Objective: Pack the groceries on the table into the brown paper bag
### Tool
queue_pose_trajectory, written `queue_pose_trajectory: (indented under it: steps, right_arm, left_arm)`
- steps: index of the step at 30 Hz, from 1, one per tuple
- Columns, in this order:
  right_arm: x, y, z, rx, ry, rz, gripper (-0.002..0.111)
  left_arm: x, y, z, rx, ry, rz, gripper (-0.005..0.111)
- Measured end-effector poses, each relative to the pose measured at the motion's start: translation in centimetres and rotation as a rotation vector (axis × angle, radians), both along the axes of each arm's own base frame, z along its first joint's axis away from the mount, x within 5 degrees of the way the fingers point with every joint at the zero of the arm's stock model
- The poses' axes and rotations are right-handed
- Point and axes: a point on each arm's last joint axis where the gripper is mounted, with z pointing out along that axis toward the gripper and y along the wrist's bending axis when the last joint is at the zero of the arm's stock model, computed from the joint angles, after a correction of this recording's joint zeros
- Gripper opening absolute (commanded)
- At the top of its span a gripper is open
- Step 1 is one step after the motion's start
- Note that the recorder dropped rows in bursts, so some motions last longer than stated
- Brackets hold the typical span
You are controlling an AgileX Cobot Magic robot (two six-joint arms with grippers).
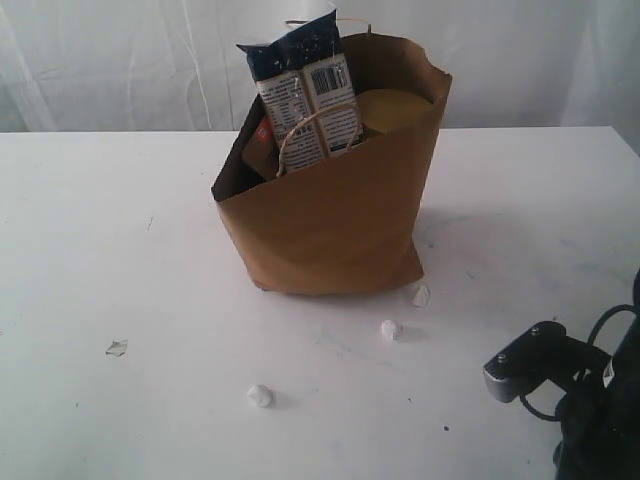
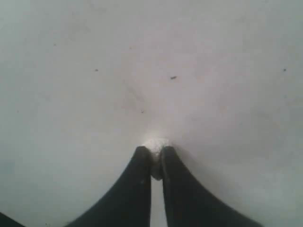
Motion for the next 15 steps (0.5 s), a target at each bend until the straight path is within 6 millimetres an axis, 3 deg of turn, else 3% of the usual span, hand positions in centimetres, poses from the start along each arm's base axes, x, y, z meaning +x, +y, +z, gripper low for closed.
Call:
queue_pose_trajectory:
  steps: [7,11,15]
  right_arm:
    - [0.1,0.1,0.9,-0.001,0.026,-0.012,0.000]
    - [0.2,0.3,3.5,-0.001,0.069,-0.049,0.000]
    - [0.3,1.1,7.6,0.087,0.064,-0.099,0.000]
  left_arm:
    - [0.0,0.0,0.0,-0.004,0.001,0.002,0.000]
    - [0.0,0.0,0.0,-0.004,0.001,0.002,0.000]
    - [0.0,0.0,0.0,-0.007,0.002,0.003,0.000]
